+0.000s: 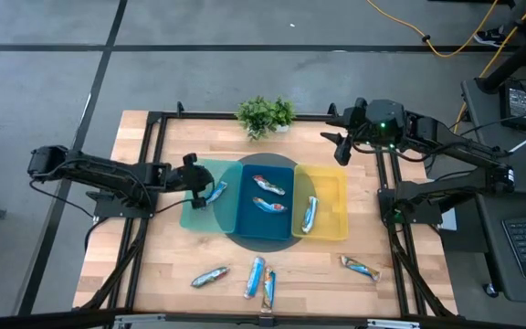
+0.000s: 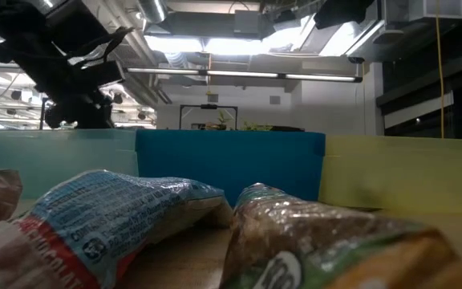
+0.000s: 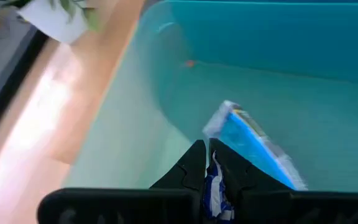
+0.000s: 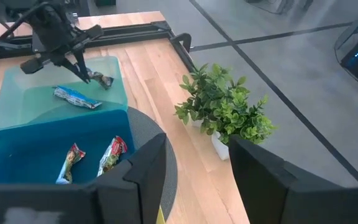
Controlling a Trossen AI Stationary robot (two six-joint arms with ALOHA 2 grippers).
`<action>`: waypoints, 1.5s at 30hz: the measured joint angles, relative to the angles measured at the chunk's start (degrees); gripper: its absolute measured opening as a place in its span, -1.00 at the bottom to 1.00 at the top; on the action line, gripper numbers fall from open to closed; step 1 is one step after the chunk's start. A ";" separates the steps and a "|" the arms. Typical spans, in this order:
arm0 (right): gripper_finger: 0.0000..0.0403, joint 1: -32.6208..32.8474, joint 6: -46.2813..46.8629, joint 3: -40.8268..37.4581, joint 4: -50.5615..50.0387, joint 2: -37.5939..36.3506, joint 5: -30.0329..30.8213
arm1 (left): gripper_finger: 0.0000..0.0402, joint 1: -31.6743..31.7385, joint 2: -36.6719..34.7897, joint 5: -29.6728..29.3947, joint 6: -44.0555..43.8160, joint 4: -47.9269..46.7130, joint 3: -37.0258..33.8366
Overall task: Pick and place Granola Bars by type
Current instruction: Put the blue granola bar into the green bin, then put the red granola bar into the blue bin
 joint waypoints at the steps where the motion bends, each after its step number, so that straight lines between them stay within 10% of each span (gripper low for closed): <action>1: -0.12 0.00 0.00 0.00 0.08 0.00 0.00 | -0.94 -0.50 0.00 0.60 -0.84 0.11 -0.18; 13: -0.12 0.00 0.00 0.00 0.59 0.00 0.00 | -0.73 -6.41 0.00 12.85 -3.35 0.48 -0.48; 30: -0.12 0.00 -0.02 0.00 0.56 0.00 0.00 | -0.13 -8.06 0.00 10.87 5.09 -18.21 15.90; 45: -0.12 0.00 -2.20 0.00 0.44 0.00 -0.02 | -0.15 -22.83 0.00 18.71 -12.42 -19.63 25.16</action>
